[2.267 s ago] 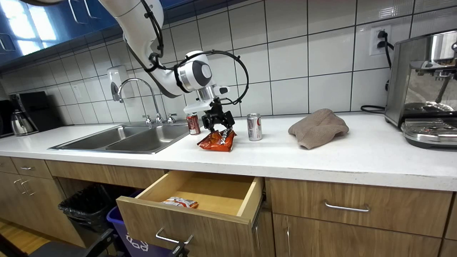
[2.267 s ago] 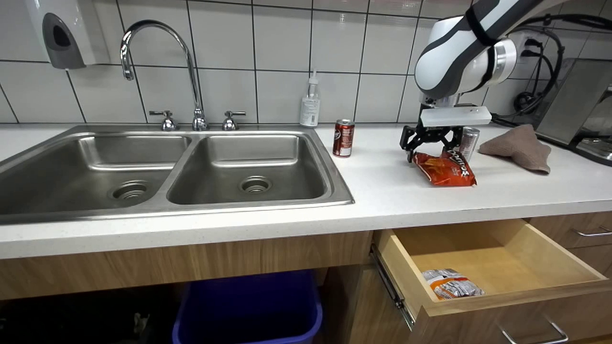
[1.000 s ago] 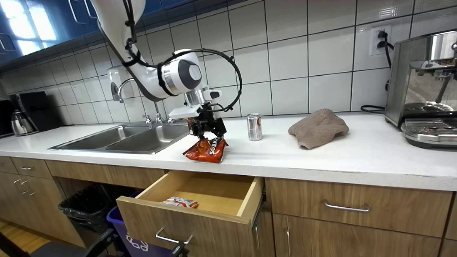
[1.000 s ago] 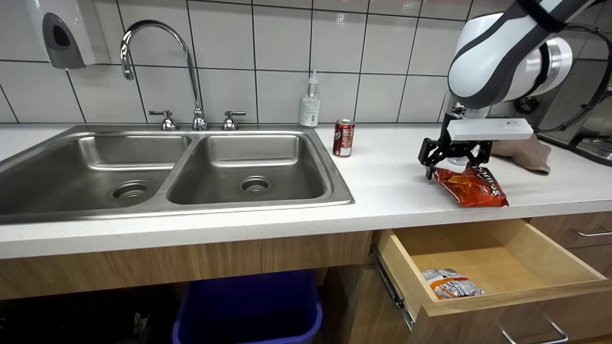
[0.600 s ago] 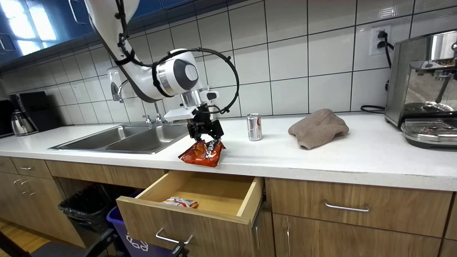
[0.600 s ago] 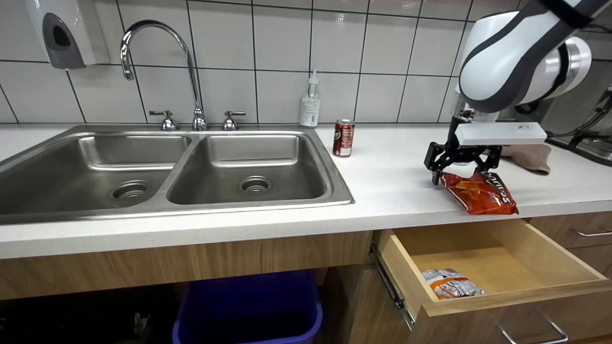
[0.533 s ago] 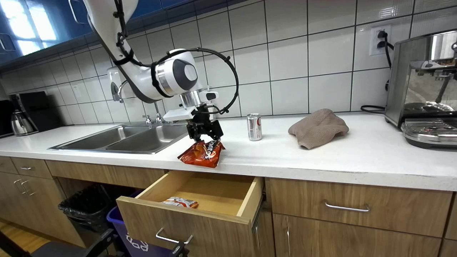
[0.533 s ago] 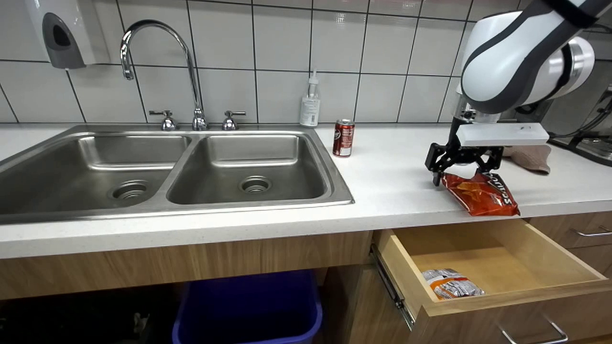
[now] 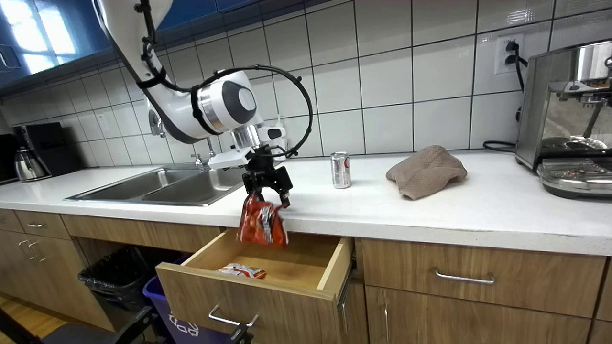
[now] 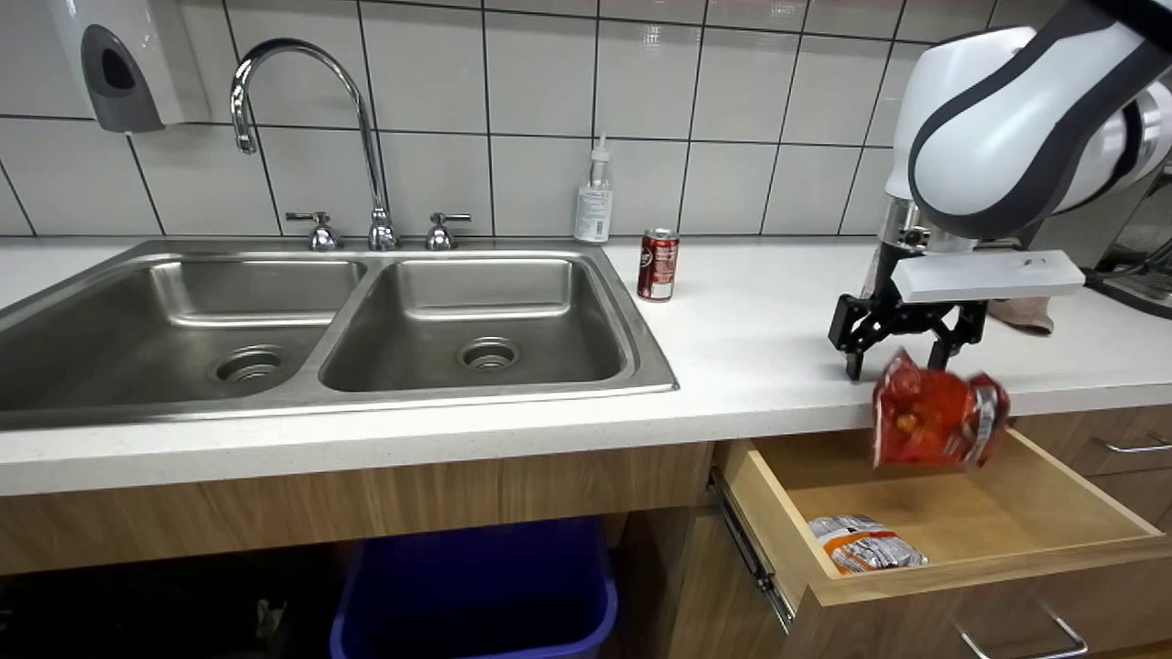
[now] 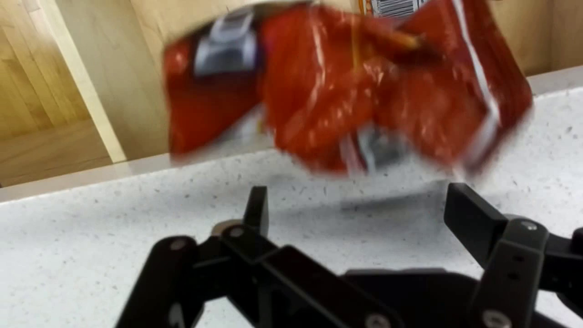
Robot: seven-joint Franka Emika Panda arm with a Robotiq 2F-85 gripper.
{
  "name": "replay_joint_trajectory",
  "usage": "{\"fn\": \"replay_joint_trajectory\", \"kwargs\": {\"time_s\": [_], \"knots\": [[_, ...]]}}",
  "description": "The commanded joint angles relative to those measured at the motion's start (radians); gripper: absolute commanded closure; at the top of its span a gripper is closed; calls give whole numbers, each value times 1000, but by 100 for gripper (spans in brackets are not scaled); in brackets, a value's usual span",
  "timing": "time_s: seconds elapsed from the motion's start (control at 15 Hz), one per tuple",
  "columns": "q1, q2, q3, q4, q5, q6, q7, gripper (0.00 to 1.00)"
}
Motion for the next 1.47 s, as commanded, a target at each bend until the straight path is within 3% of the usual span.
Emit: {"fn": "replay_joint_trajectory", "kwargs": {"time_s": [0.0, 0.4, 1.4], "knots": [[16, -58, -14, -67, -50, 10, 62, 0], [14, -88, -9, -103, -72, 17, 103, 0], [-8, -219, 73, -250, -46, -31, 34, 0]]}}
